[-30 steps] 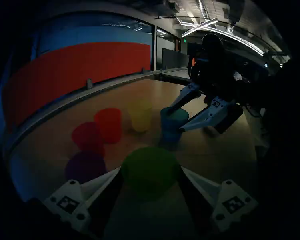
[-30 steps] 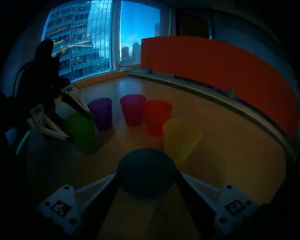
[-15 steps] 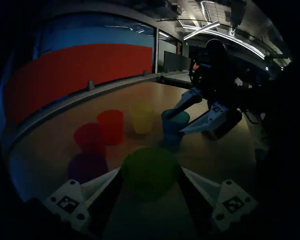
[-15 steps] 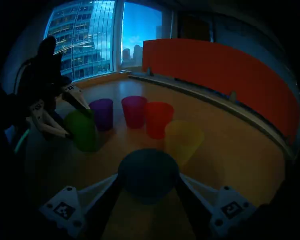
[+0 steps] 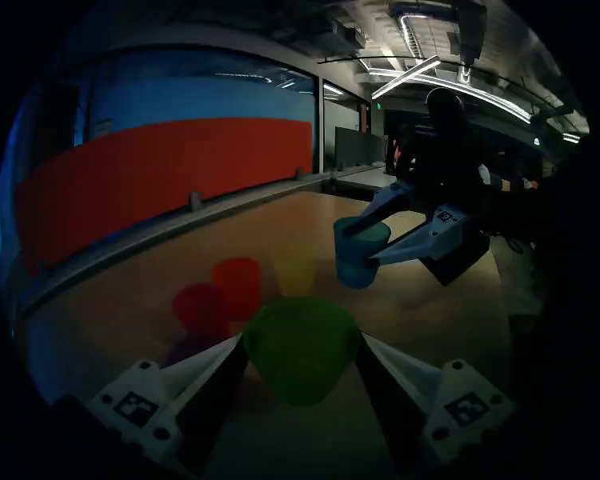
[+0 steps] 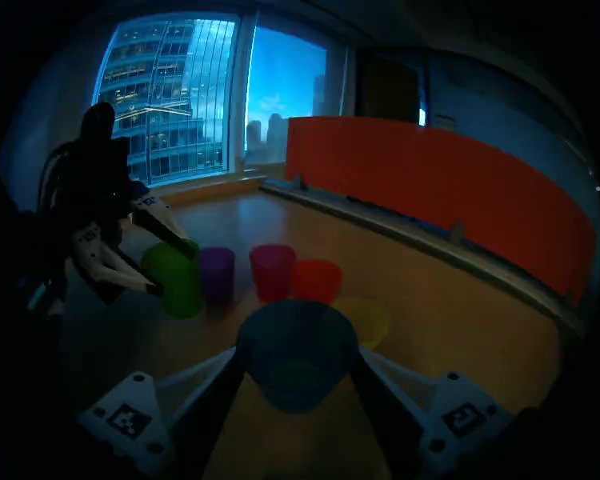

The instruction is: Pour water

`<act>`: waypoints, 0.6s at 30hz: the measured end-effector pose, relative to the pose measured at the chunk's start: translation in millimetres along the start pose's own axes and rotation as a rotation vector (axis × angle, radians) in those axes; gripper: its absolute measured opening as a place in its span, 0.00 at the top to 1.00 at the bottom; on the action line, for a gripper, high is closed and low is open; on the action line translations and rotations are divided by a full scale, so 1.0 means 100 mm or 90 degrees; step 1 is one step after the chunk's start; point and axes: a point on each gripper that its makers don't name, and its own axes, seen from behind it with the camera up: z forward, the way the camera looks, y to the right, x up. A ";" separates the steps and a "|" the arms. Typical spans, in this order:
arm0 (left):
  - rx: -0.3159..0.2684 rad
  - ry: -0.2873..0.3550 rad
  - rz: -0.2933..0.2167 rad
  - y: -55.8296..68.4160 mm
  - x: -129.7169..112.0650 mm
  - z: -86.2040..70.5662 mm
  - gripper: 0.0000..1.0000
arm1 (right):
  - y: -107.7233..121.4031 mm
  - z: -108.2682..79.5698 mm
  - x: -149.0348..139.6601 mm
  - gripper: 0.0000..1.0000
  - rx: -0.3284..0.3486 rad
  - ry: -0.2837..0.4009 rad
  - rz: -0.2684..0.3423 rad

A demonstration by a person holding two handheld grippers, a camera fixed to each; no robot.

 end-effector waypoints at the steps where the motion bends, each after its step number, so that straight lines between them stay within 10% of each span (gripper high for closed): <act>1: 0.004 0.005 -0.001 -0.02 0.03 -0.02 0.11 | 0.00 -0.01 0.04 0.10 -0.001 0.006 0.002; 18: 0.064 0.124 -0.023 -0.25 0.68 -0.32 0.11 | 0.07 -0.25 0.62 0.11 -0.016 0.099 0.021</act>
